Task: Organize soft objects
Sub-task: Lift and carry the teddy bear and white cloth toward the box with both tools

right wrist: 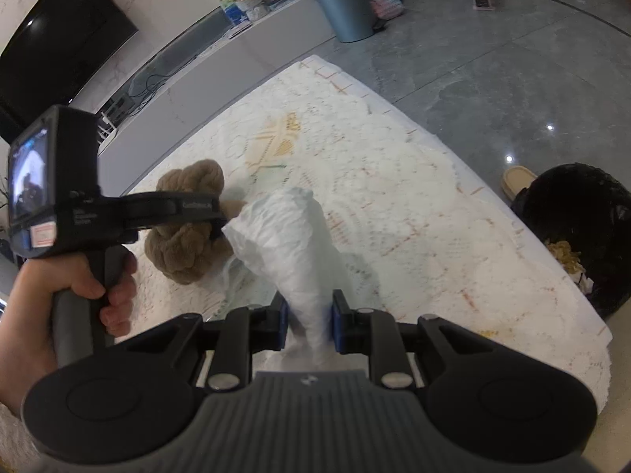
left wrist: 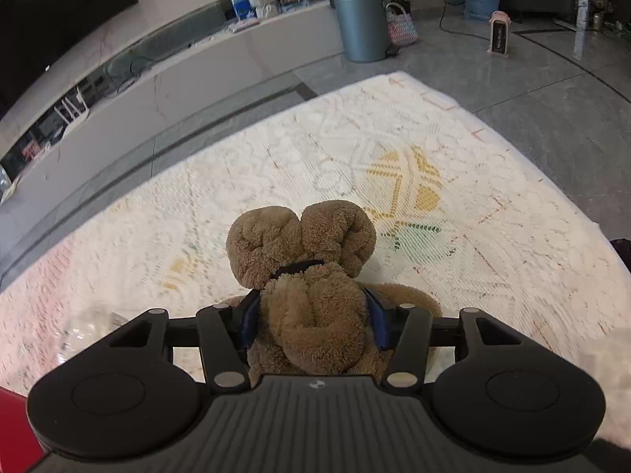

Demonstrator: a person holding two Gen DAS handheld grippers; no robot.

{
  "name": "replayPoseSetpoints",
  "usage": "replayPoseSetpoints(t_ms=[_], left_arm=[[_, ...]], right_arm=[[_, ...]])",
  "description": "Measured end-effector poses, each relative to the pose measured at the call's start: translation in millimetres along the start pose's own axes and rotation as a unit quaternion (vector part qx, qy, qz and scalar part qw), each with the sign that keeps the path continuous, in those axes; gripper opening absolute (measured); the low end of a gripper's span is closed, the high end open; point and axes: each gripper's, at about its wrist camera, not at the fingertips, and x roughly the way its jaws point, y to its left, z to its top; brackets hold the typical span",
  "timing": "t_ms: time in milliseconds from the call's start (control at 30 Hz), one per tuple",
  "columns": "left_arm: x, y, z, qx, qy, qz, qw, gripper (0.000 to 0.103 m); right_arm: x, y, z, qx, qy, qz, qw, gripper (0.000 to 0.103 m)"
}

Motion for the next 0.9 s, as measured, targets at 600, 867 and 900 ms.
replayPoseSetpoints(t_ms=[600,867,900], left_arm=[[-216.8,150.1,-42.6,-0.044,-0.184,-0.011,0.9818,0.061],[-311.2,273.8,-105.3,-0.151,-0.258,0.005,0.9542,0.061],[-319.6,282.6,-112.1,-0.155,-0.269,0.009,0.9506,0.061]], right_arm=[[-31.2,68.8,-4.5,-0.054,-0.03,0.092,0.994,0.019],[-112.4,163.3,-4.1,-0.09,-0.083,0.207,0.971,0.019],[-122.0,180.1,-4.7,-0.099,-0.086,0.215,0.968,0.019]])
